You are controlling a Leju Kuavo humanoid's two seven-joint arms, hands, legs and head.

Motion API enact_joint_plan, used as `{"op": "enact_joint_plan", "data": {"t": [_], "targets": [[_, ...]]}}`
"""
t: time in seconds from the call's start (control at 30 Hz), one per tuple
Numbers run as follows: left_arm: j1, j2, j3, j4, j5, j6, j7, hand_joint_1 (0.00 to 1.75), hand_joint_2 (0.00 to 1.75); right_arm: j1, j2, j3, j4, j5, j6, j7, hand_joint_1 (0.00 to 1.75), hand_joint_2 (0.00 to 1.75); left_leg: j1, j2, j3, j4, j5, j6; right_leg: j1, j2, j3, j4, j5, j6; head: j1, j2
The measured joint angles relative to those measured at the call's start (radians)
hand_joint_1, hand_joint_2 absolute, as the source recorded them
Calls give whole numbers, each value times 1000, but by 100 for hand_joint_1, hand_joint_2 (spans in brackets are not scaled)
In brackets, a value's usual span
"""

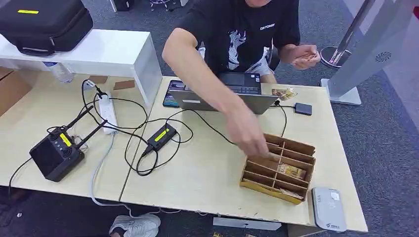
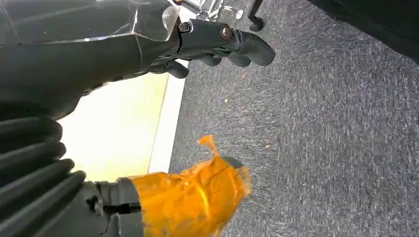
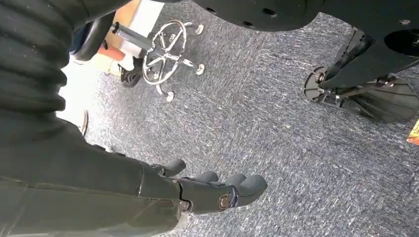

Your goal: Pass the card to the sensor for recognition and then transmit it.

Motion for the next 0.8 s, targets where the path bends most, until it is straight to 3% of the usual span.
{"op": "enact_joint_plan", "data": {"t": [0.33, 0.37, 0.4, 0.8], "targets": [[0, 0, 0, 0, 1, 2, 0, 0, 175, 0, 0, -7, 0, 0, 0, 0, 0, 175, 0, 0, 0, 0, 0, 0, 0, 0, 0, 0, 0, 0, 0, 0], [0, 0, 0, 0, 1, 2, 0, 0, 175, 0, 0, -8, 0, 0, -2, 0, 0, 0, 0, 0, 0, 0, 0, 0, 0, 0, 0, 0, 0, 0, 0, 0], [0, 0, 0, 0, 2, 4, 0, 0, 0, 0, 0, -9, 0, 0, -2, 3, 0, 0, 0, 0, 0, 0, 0, 0, 0, 0, 0, 0, 0, 0, 0, 0], [0, 0, 0, 0, 0, 7, 0, 0, 0, 0, 3, -28, 0, -4, 6, 20, 0, 0, 0, 0, 0, 0, 0, 0, 0, 0, 0, 0, 0, 0, 0, 0]]}}
